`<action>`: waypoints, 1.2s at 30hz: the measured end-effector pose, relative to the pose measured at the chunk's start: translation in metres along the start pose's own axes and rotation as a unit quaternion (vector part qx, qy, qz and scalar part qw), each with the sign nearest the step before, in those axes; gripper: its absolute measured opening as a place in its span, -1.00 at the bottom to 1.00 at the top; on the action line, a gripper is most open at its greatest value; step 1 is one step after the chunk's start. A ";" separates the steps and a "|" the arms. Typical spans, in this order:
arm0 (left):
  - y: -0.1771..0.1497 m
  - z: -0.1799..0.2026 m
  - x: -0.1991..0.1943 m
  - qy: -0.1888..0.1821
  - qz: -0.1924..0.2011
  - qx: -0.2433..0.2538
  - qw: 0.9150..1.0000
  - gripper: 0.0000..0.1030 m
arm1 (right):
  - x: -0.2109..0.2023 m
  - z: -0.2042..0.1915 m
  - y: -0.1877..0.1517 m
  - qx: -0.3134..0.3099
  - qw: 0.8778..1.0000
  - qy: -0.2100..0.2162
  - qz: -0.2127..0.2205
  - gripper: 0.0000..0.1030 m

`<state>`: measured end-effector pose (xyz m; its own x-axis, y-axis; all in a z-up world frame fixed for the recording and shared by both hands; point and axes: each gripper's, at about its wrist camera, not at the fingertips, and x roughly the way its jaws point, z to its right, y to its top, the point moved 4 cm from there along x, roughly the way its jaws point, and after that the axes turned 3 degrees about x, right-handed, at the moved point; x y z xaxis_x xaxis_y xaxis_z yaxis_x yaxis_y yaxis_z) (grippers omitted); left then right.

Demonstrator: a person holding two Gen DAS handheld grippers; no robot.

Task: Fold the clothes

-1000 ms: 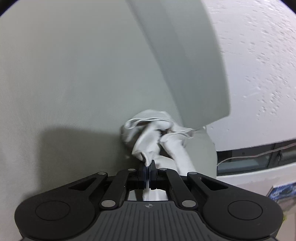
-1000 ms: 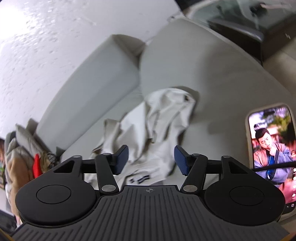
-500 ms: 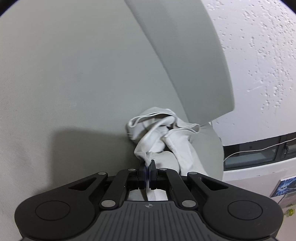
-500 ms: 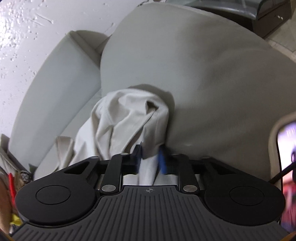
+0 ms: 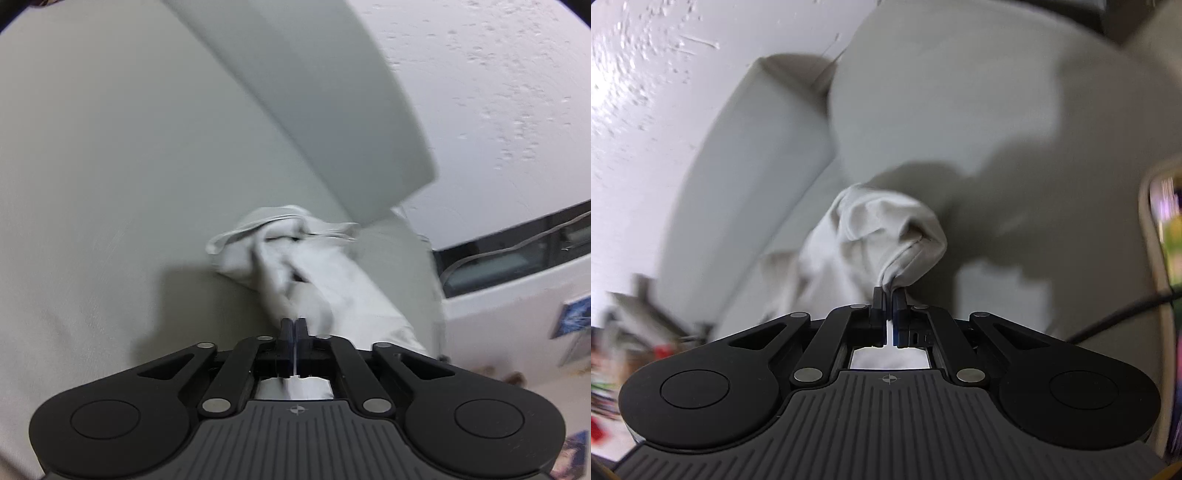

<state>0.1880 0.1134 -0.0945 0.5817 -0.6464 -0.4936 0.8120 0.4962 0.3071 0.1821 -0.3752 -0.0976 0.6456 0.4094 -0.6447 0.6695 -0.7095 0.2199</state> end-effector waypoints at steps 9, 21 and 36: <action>0.052 0.152 -0.208 -0.120 0.208 0.123 0.963 -1.00 | -0.167 -0.130 0.011 -0.106 0.979 0.151 0.092 -1.00; -0.076 -0.016 -0.062 0.125 -0.016 0.025 0.992 -0.44 | -0.119 -0.032 -0.059 -0.126 0.992 0.022 -0.004 -0.82; -0.106 -0.037 -0.019 0.099 -0.036 0.014 0.994 -0.31 | 0.081 -0.110 -0.112 -0.265 0.960 -0.028 -0.090 -0.25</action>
<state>0.0889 0.0948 -0.1480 0.5041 -0.5507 -0.6653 0.8537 0.4344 0.2873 0.2002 -0.1995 -0.0935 0.4914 0.4550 -0.7426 0.8706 -0.2337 0.4329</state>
